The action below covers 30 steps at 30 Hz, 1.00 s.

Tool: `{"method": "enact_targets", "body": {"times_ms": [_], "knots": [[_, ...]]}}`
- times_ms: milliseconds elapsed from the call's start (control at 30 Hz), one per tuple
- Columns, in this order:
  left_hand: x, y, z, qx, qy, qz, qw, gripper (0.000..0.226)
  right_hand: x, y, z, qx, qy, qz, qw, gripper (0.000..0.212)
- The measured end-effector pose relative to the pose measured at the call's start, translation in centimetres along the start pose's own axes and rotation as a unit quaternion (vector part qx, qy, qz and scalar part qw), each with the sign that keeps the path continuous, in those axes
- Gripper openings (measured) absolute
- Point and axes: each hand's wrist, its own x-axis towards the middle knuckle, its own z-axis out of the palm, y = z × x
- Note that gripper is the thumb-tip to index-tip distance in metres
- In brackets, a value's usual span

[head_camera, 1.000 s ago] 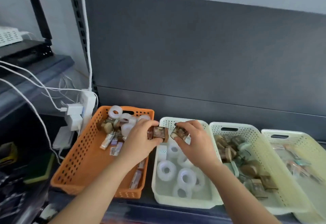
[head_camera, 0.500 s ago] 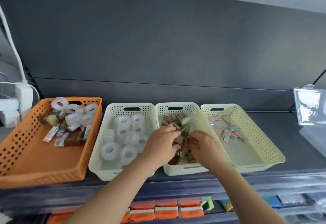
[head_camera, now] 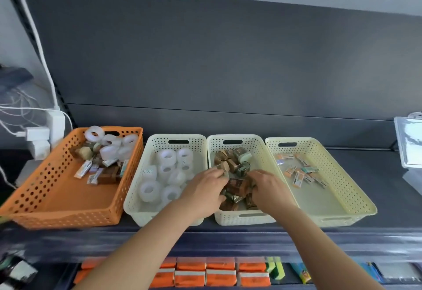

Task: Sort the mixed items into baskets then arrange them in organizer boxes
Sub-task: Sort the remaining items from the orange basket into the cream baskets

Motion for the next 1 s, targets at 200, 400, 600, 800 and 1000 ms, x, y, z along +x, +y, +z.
{"method": "enact_targets", "body": {"times_ms": [200, 400, 600, 800, 1000], "knots": [[-2.0, -3.8, -3.1, 0.009, 0.035, -0.072, 0.997, 0.029, 2.1, -3.5, 0.2, -0.001, 0.049, -0.031, 0.998, 0.044], [-5.0, -9.8, -6.4, 0.045, 0.056, -0.131, 0.989, 0.030, 5.2, -9.8, 1.6, 0.033, 0.064, -0.104, 0.992, 0.037], [-9.0, -17.2, -8.7, 0.078, 0.066, -0.204, 0.974, 0.025, 8.3, -18.3, 4.2, 0.053, 0.022, -0.186, 0.981, 0.035], [-11.7, -23.9, -9.2, 0.076, 0.031, -0.256, 0.963, 0.023, 11.5, -25.3, 6.7, 0.032, -0.005, -0.244, 0.969, 0.031], [-11.6, -28.2, -8.0, 0.060, -0.009, -0.240, 0.969, 0.047, 14.2, -29.5, 8.9, -0.085, -0.028, -0.228, 0.969, 0.022]]}}
